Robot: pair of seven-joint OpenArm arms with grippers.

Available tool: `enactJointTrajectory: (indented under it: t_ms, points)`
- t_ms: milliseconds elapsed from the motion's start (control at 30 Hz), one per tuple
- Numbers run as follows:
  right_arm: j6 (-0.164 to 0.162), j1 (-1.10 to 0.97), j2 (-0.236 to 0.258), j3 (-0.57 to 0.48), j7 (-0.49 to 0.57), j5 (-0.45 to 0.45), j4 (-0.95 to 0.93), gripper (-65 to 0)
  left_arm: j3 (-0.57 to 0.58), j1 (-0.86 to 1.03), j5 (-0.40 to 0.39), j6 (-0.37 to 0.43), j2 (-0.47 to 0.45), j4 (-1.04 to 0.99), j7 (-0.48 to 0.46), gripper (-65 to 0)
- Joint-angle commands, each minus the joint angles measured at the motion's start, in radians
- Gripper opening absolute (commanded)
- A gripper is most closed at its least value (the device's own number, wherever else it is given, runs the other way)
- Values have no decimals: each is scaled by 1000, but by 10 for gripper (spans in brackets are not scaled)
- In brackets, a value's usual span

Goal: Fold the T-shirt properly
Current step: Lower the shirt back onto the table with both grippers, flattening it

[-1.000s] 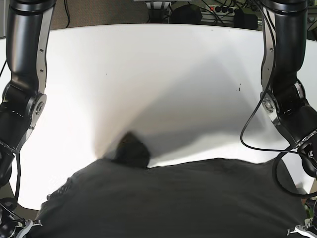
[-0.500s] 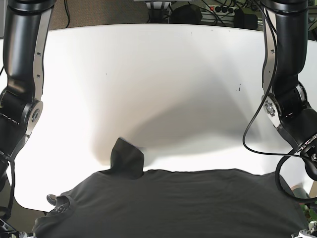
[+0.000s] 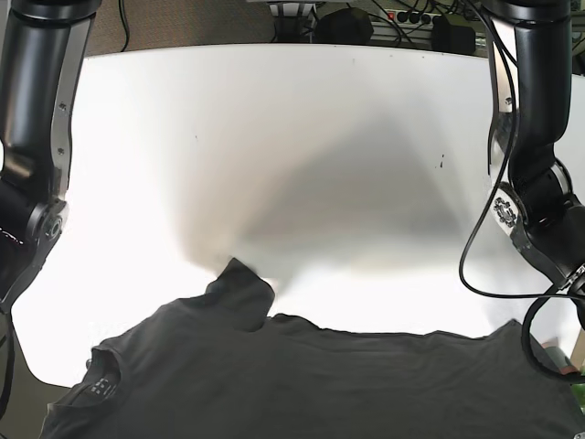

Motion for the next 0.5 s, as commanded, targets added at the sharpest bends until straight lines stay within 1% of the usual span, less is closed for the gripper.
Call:
enactJointTrajectory:
  t_ms: [0,100,167,233,300,433,467]
  points:
    - [-4,39,17,2,11,-13,18,-628,-2,-21,9,10,7,17,-30,-650]
    - [-2,-1,31,3,-7,-13,51,-628,-23,22,7,8,13,52,-22,-650]
    - [-2,-53,42,3,-7,-12,100,-628,-42,61,7,7,18,86,5,-650]
    - [-2,-129,42,6,-7,-12,176,-628,-48,122,4,7,30,130,24,-650]
    - [-2,-198,42,12,-7,-12,225,-628,-51,174,-16,7,52,165,24,-650]
    - [-2,-334,40,20,-7,-15,334,-628,-51,305,-66,11,52,257,30,-650]
    - [-2,-371,39,39,-7,-15,364,-628,-51,331,-76,13,53,280,30,-650]
